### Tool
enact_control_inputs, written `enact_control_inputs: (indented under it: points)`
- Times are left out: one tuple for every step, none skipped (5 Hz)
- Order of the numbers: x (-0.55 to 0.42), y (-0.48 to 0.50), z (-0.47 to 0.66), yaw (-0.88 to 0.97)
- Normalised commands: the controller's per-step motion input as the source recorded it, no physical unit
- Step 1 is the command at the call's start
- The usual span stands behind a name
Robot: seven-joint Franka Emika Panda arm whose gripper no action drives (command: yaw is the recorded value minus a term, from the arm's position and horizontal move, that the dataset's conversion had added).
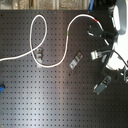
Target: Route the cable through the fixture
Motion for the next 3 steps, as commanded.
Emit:
enact_control_inputs:
  points:
    - [-0.068, 0.031, -0.13, 0.0]
    - [-0.313, 0.066, -0.24, 0.0]
    - [-0.349, 0.172, -0.07, 0.0]
